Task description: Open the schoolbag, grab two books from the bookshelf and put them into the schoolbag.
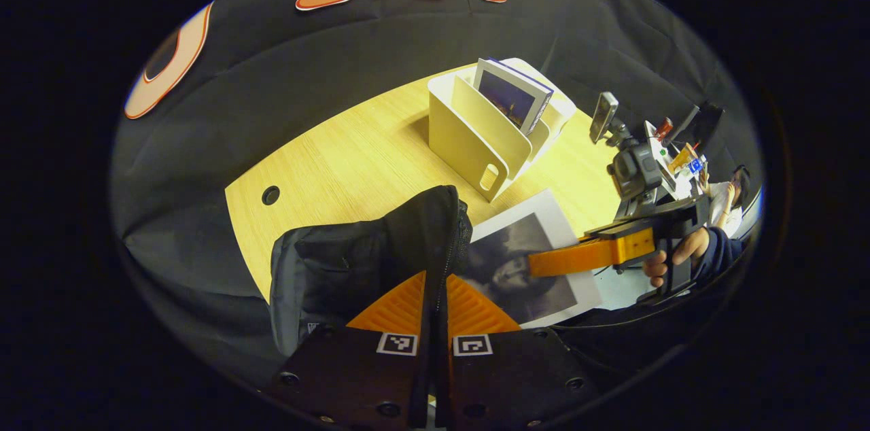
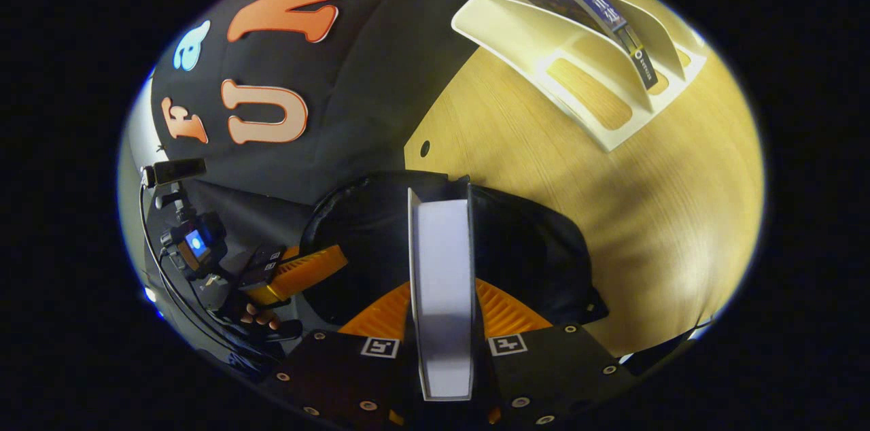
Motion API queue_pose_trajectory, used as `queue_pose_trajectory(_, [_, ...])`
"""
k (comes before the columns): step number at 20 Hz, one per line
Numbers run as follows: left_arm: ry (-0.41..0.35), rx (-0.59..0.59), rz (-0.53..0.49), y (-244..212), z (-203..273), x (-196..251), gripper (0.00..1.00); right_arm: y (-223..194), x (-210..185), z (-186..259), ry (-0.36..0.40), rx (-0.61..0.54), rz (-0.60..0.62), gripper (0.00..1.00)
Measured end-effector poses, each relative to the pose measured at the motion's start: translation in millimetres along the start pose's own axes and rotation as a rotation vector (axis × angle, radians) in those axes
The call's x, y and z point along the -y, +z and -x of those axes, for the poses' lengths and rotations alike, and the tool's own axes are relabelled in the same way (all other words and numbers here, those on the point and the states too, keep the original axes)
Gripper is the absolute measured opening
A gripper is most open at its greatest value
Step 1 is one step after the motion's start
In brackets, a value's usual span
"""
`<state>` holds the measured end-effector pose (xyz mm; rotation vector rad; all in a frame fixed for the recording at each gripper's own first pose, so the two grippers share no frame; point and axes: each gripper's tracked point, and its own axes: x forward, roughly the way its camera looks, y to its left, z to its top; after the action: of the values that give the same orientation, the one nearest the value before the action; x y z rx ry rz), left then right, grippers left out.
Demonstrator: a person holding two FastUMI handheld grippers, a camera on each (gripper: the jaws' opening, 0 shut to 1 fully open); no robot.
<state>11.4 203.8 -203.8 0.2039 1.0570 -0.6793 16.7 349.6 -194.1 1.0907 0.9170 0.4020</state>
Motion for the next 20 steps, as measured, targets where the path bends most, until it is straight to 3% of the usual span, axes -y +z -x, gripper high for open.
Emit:
queue_pose_trajectory(17, [-0.059, 0.03, 0.01, 0.9, -10.7, 24.8, 0.05, -5.6, 9.3, -92.8, 0.057, 0.087, -0.115, 0.33])
queue_pose_trajectory(18, [-0.061, 0.031, 0.014, 1.2, -9.8, 25.7, 0.05, -7.6, 9.6, -96.5, 0.057, 0.08, -0.117, 0.24])
queue_pose_trajectory(19, [-0.063, 0.033, 0.017, 1.2, -9.9, 25.4, 0.05, -7.6, 8.4, -99.7, 0.062, 0.08, -0.119, 0.43])
queue_pose_trajectory(20, [-0.064, 0.034, 0.021, 1.3, -10.1, 24.2, 0.05, -10.0, 8.2, -102.7, 0.06, 0.072, -0.119, 0.33])
